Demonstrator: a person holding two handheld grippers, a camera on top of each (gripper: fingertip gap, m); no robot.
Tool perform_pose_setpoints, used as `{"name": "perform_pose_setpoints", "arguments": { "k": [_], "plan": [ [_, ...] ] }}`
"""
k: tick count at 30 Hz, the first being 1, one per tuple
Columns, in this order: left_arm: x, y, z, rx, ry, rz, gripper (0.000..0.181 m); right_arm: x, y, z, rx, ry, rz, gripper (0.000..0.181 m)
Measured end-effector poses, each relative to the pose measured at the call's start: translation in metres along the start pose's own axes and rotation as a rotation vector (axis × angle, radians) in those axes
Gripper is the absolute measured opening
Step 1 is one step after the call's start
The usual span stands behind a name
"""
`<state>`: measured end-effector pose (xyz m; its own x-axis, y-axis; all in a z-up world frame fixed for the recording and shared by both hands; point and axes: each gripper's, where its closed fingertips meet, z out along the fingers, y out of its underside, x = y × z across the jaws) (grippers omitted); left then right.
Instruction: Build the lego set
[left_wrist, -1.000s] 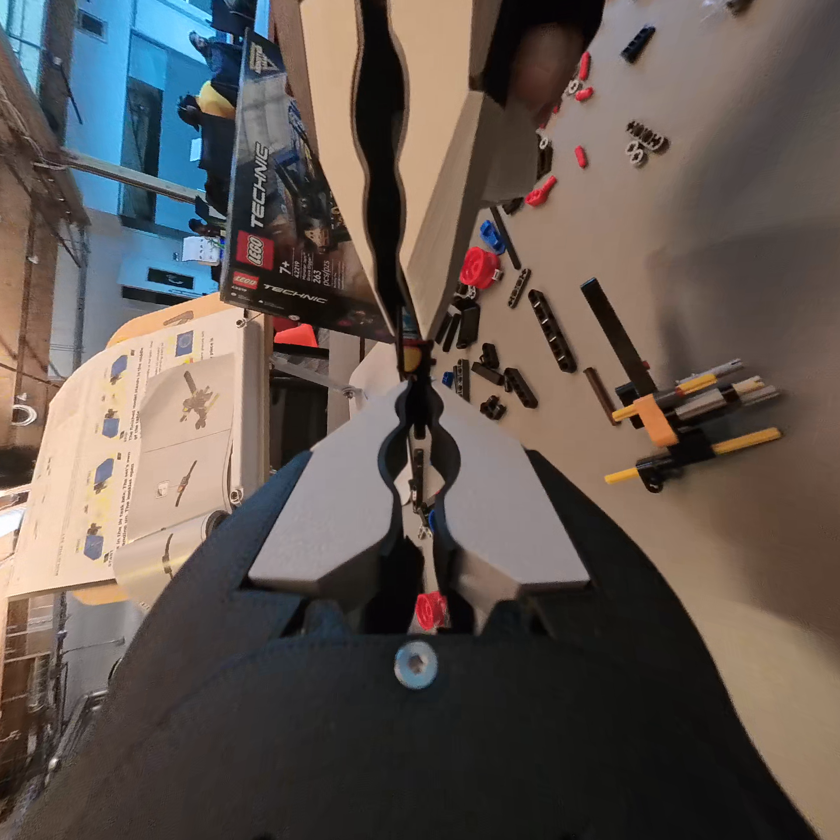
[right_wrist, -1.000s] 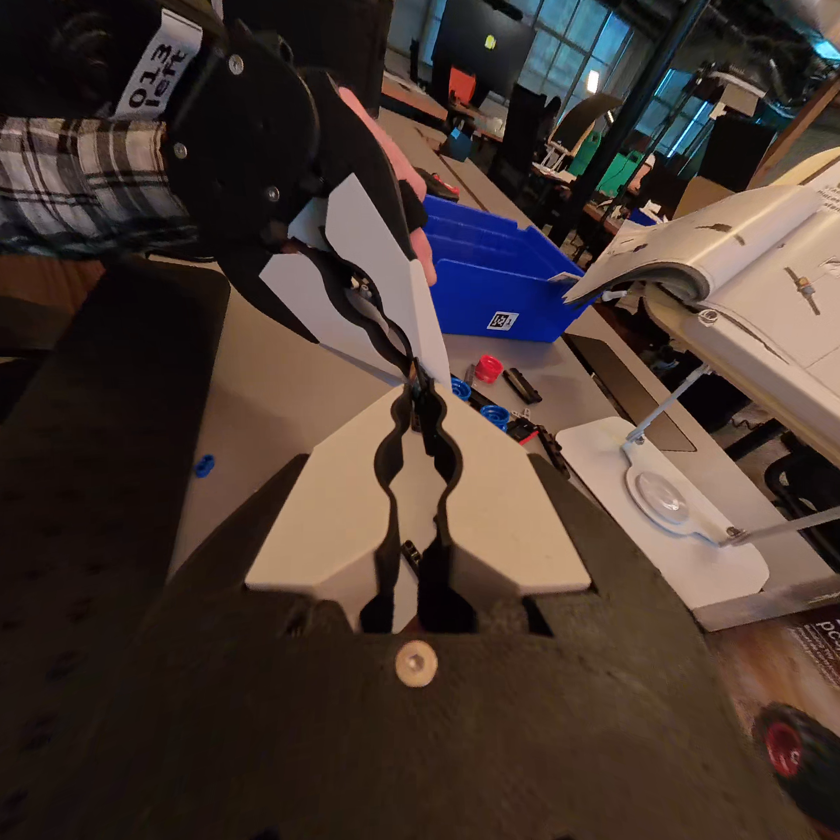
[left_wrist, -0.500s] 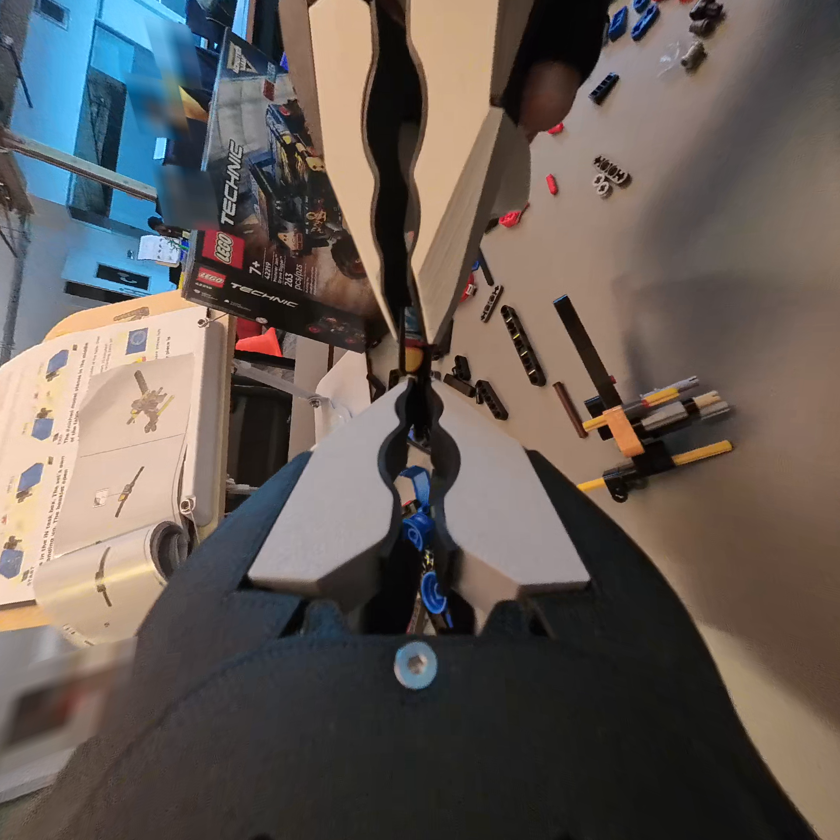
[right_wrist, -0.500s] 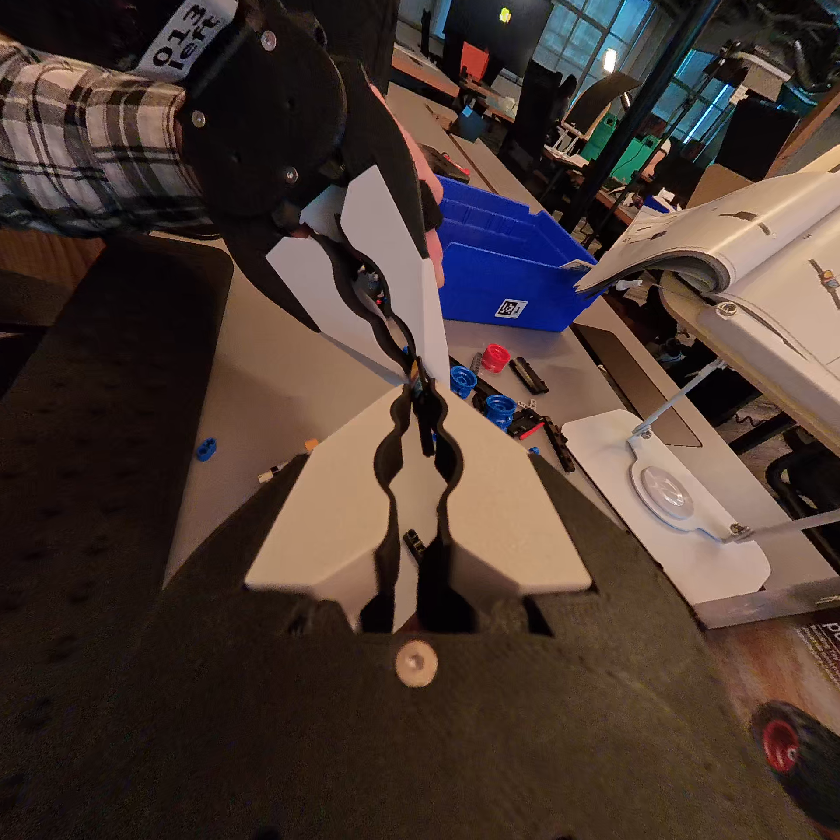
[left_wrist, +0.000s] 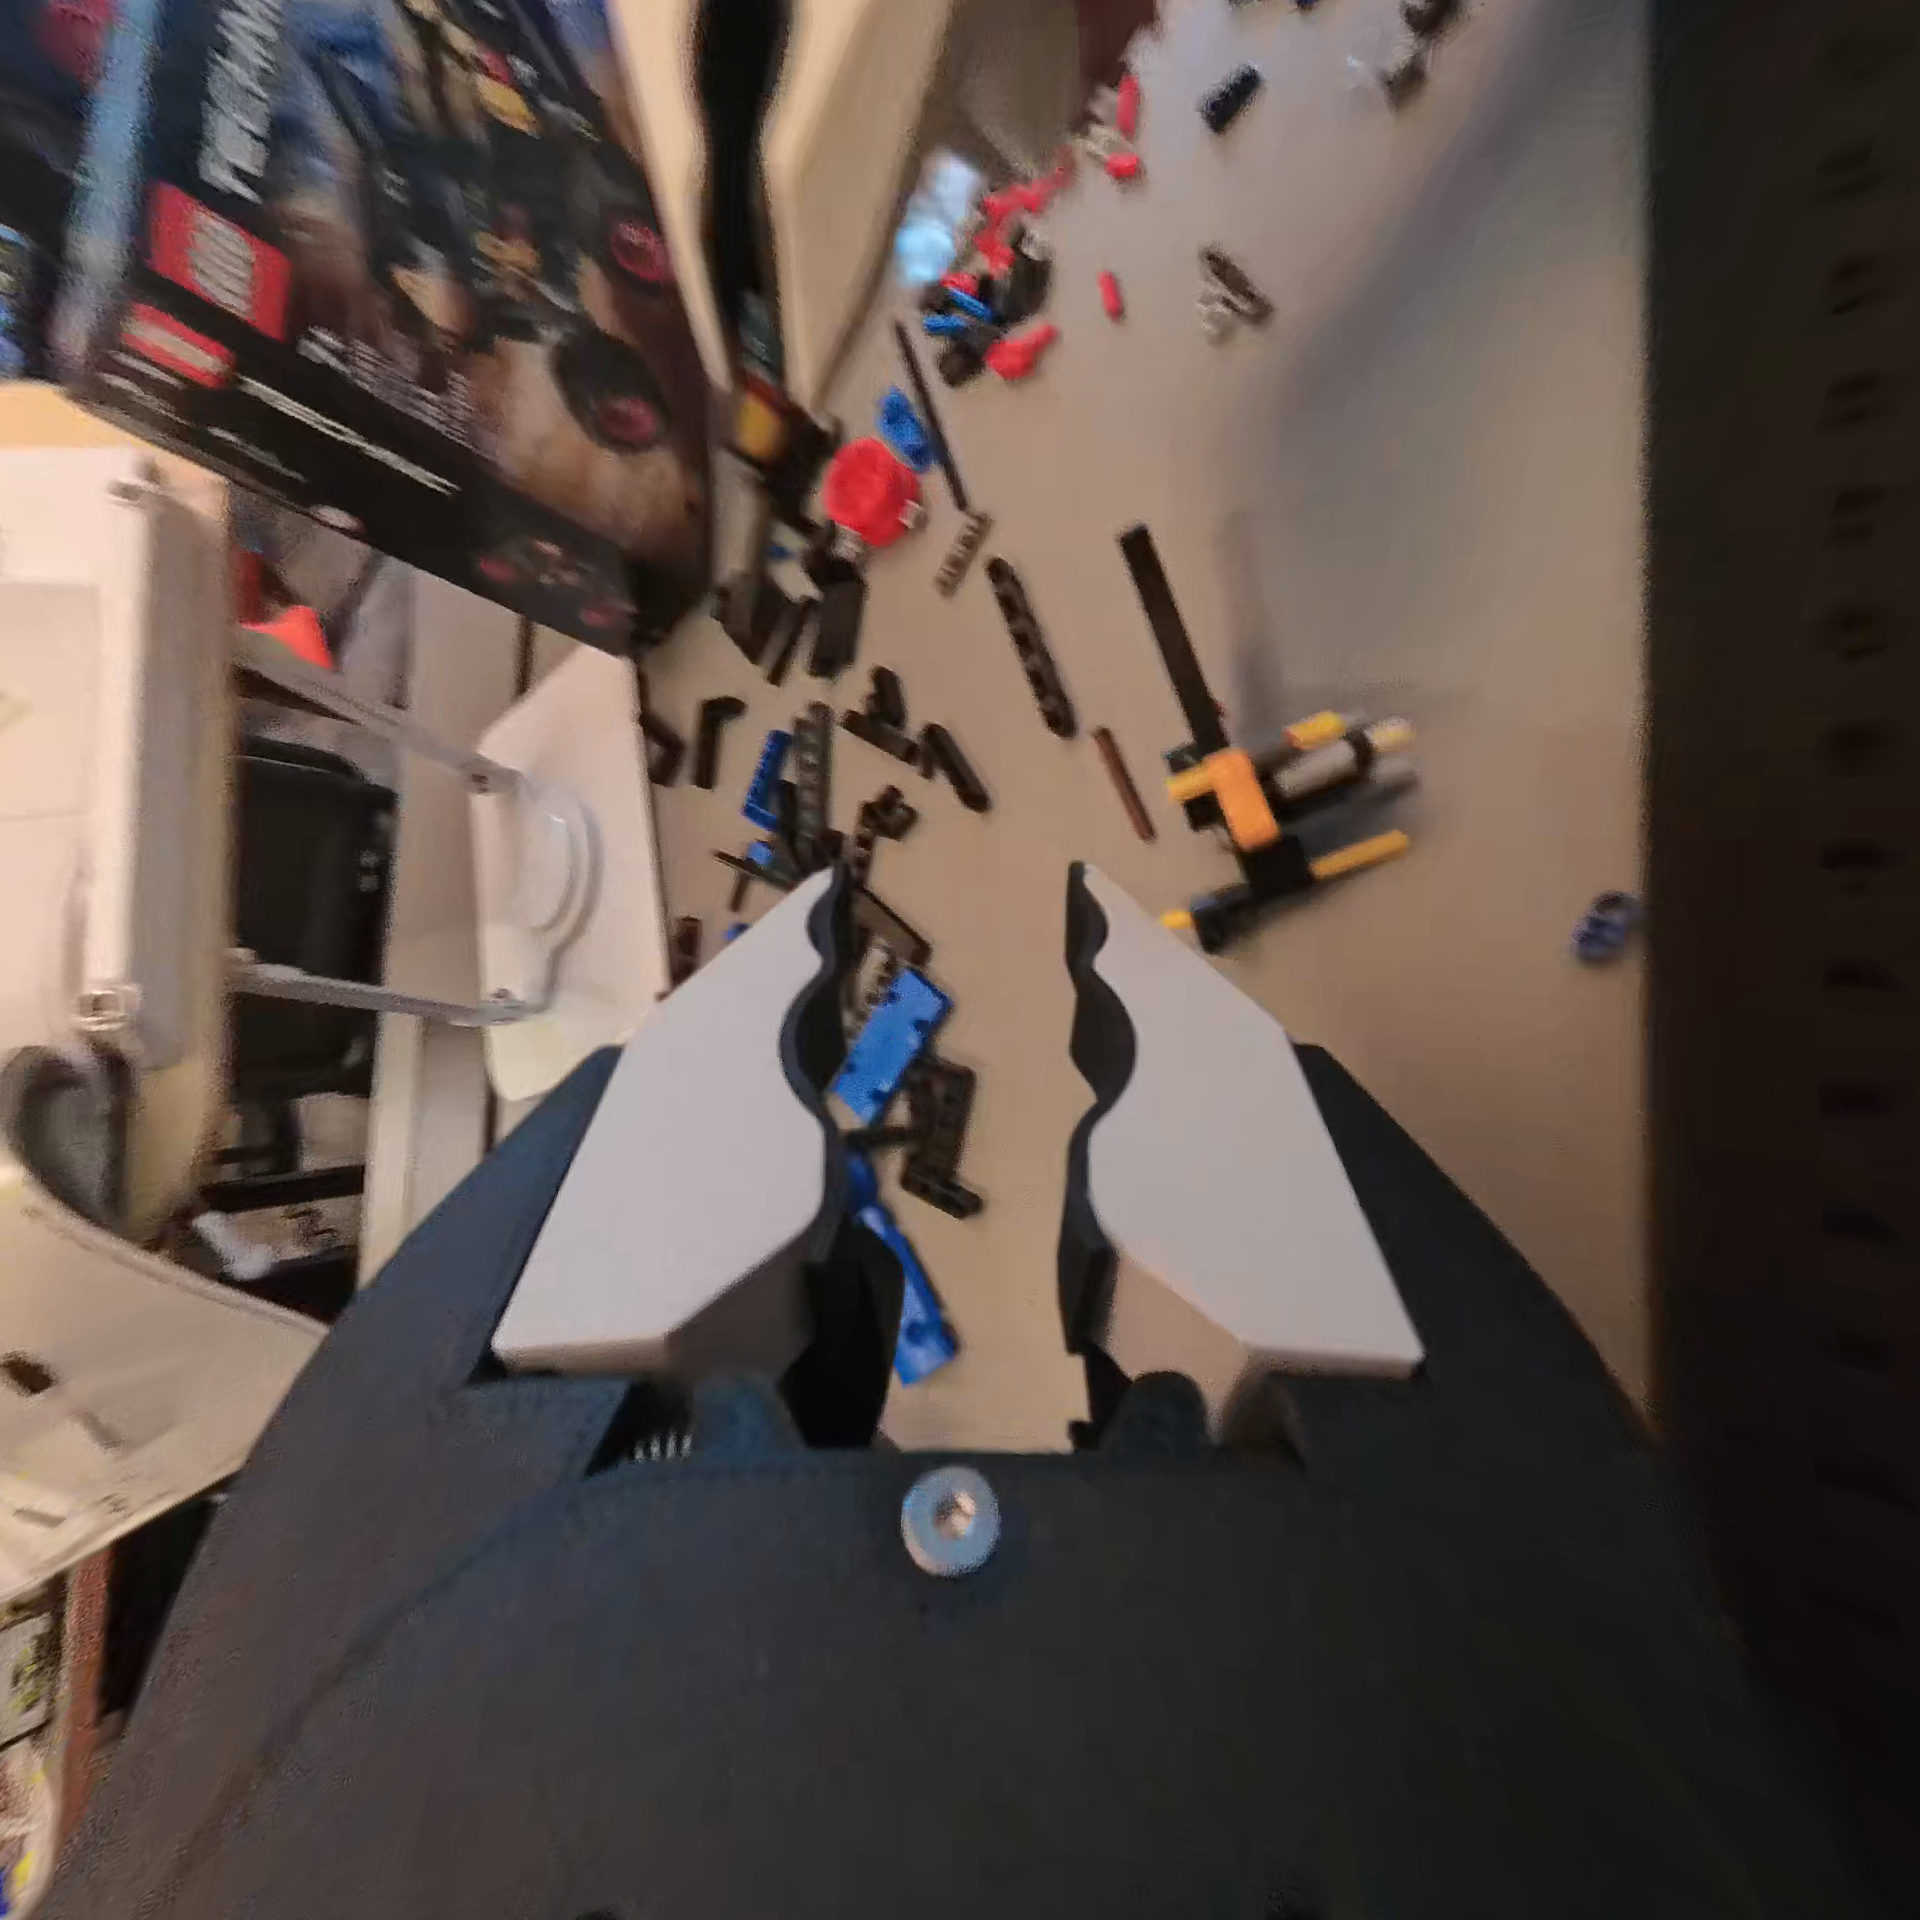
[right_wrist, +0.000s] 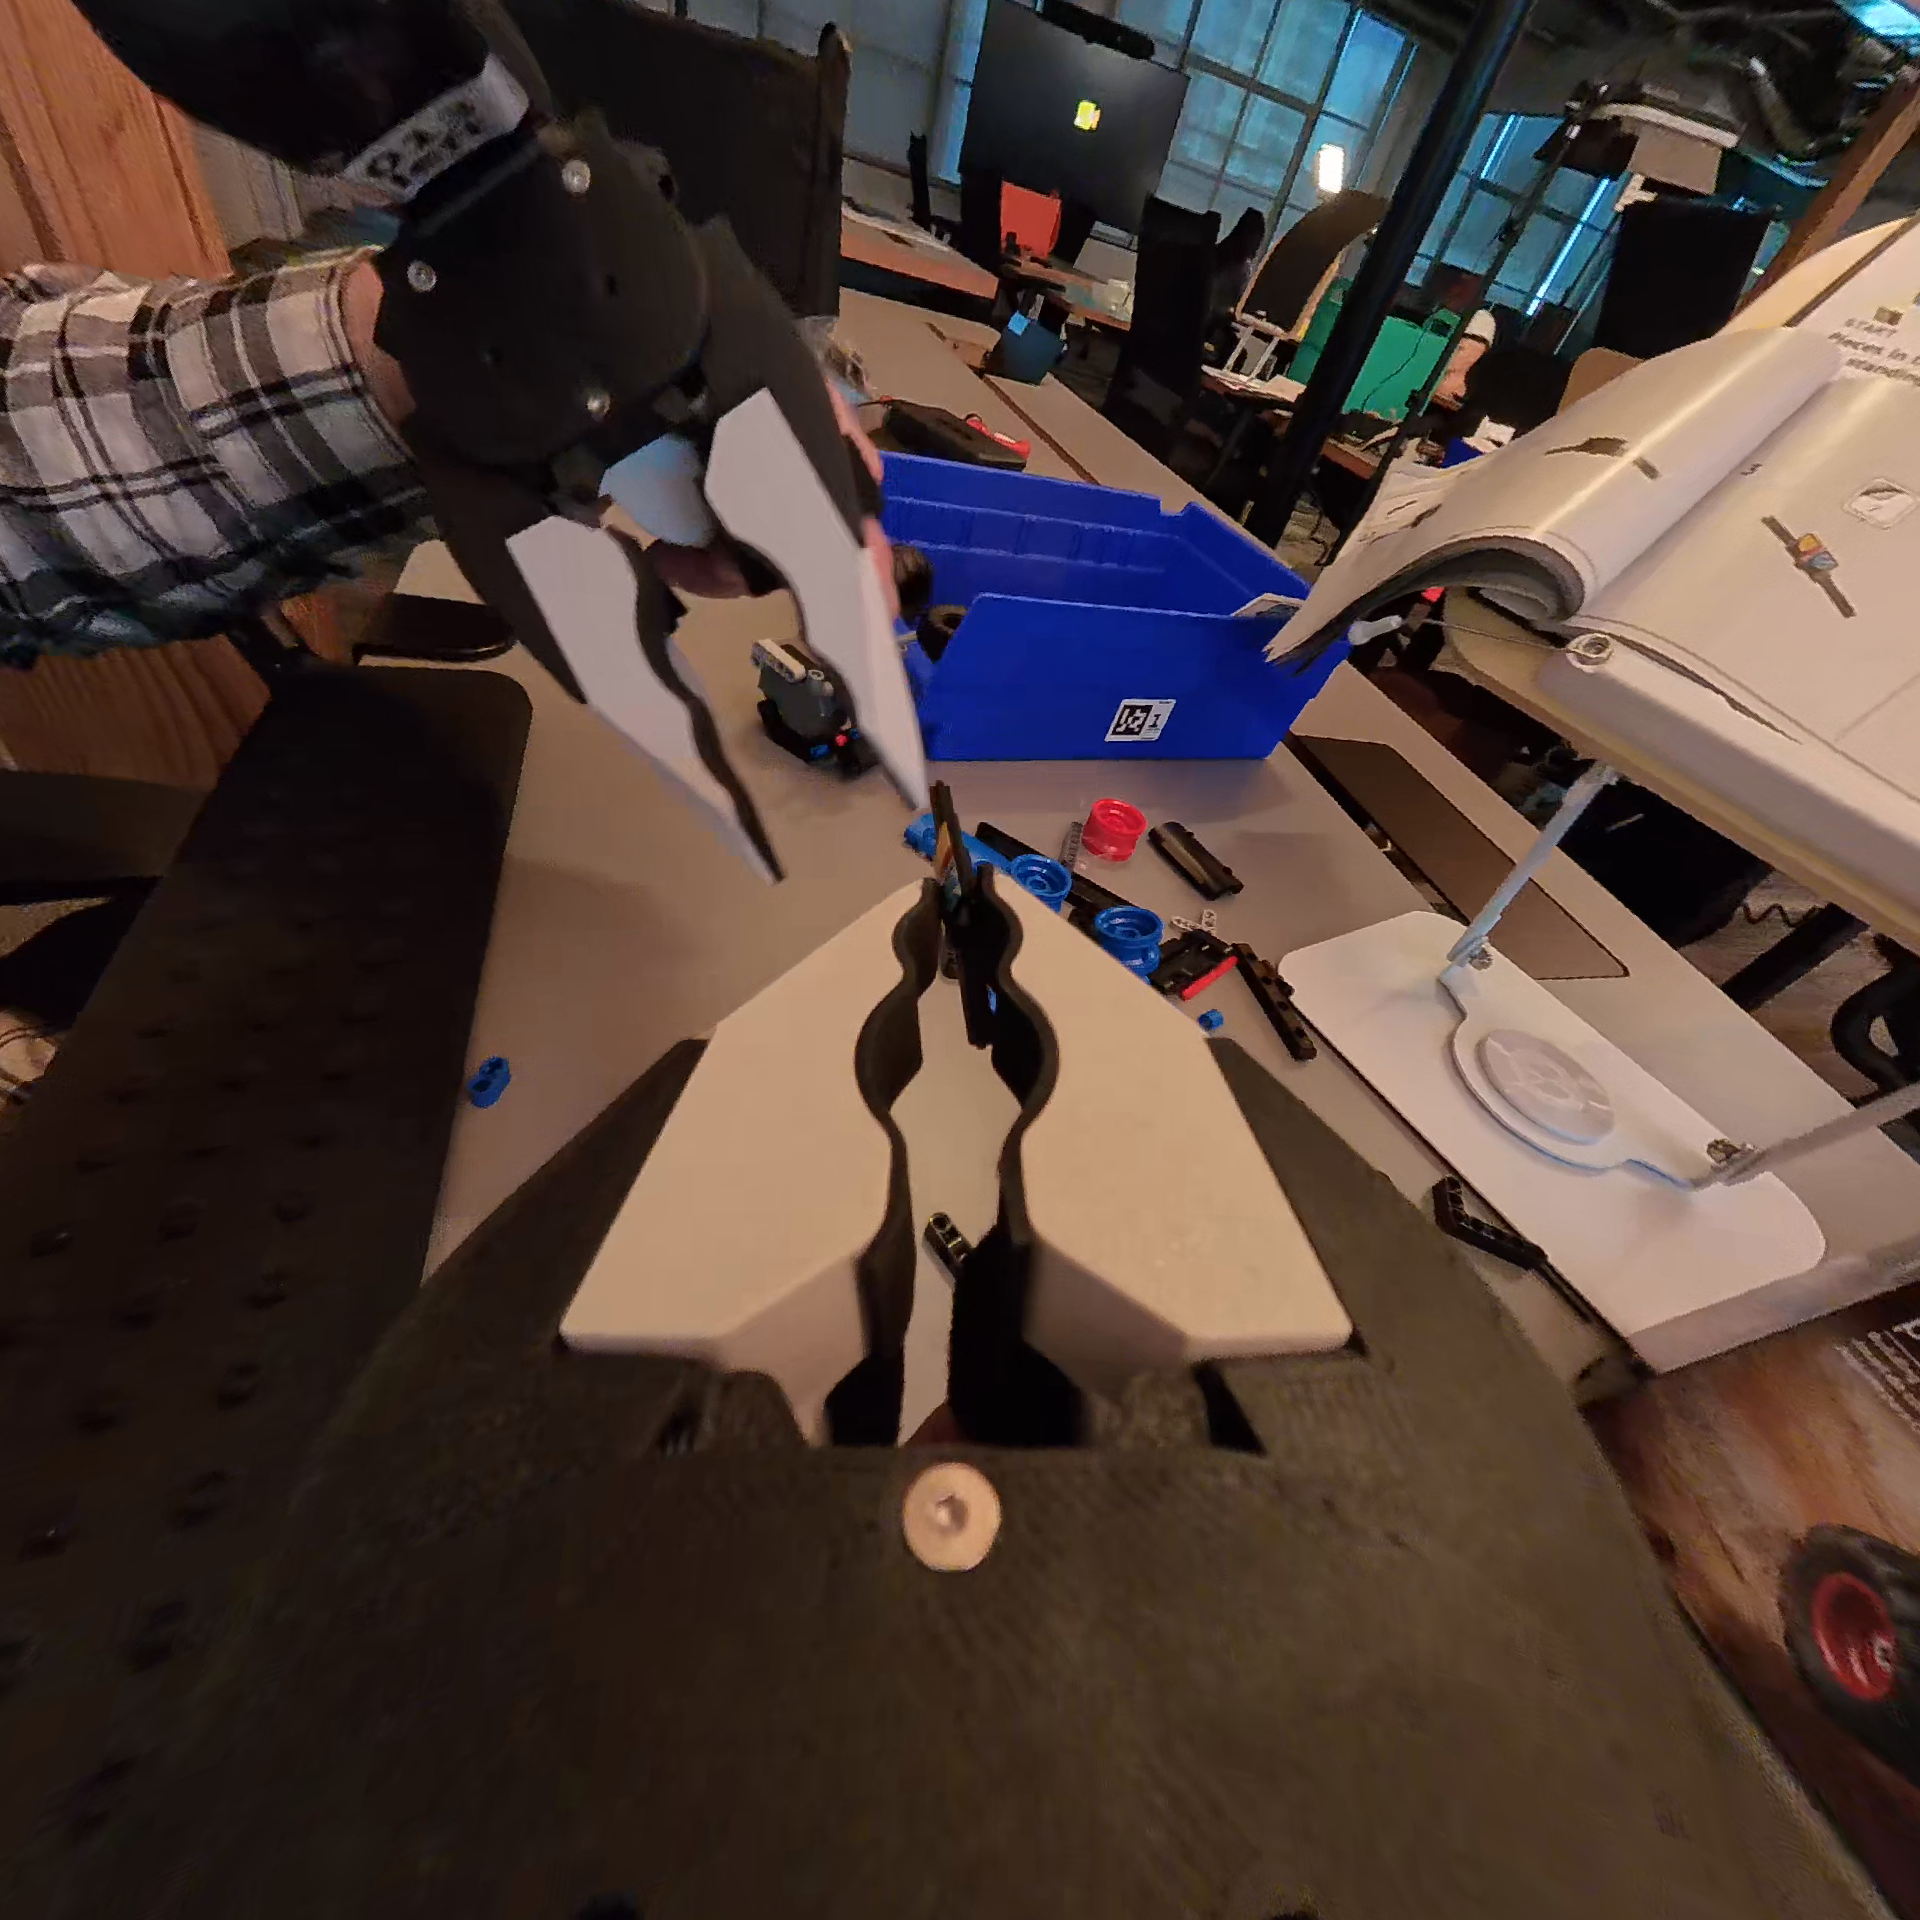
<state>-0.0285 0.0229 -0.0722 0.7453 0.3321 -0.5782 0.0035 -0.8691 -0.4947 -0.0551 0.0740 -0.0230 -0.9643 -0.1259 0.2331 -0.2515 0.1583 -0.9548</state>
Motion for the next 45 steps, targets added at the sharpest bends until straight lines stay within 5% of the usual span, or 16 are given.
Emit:
{"name": "perform_pose_setpoints", "arguments": {
  "k": [5, 14, 22, 26, 30, 35, 45],
  "plan": [
    [0.039, 0.016, 0.014, -0.05, 0.135, 0.036, 0.044, 0.005, 0.0, -0.003, 0.007, 0.013, 0.015, 0.004],
    [0.068, 0.01, 0.048, -0.016, 0.186, 0.065, 0.022, 0.009, 0.004, -0.003, -0.004, 0.028, 0.019, 0.004],
    [0.063, 0.005, 0.053, -0.032, 0.118, -0.08, 0.01, 0.012, 0.004, -0.004, 0.0, 0.037, 0.023, 0.004],
    [0.057, 0.008, 0.052, -0.069, 0.034, 0.015, 0.043, 0.013, 0.004, -0.005, -0.001, 0.041, 0.024, 0.003],
    [0.051, 0.0, 0.051, -0.031, -0.011, 0.135, 0.05, 0.013, 0.004, -0.005, -0.003, 0.044, 0.021, 0.003],
    [0.051, -0.004, 0.057, -0.033, -0.049, 0.297, 0.017, 0.016, 0.005, -0.006, -0.003, 0.051, 0.024, 0.004],
    [0.031, -0.006, 0.054, -0.045, -0.126, 0.093, 0.011, 0.021, 0.005, -0.009, 0.003, 0.065, 0.034, 0.004]
  ]
}}
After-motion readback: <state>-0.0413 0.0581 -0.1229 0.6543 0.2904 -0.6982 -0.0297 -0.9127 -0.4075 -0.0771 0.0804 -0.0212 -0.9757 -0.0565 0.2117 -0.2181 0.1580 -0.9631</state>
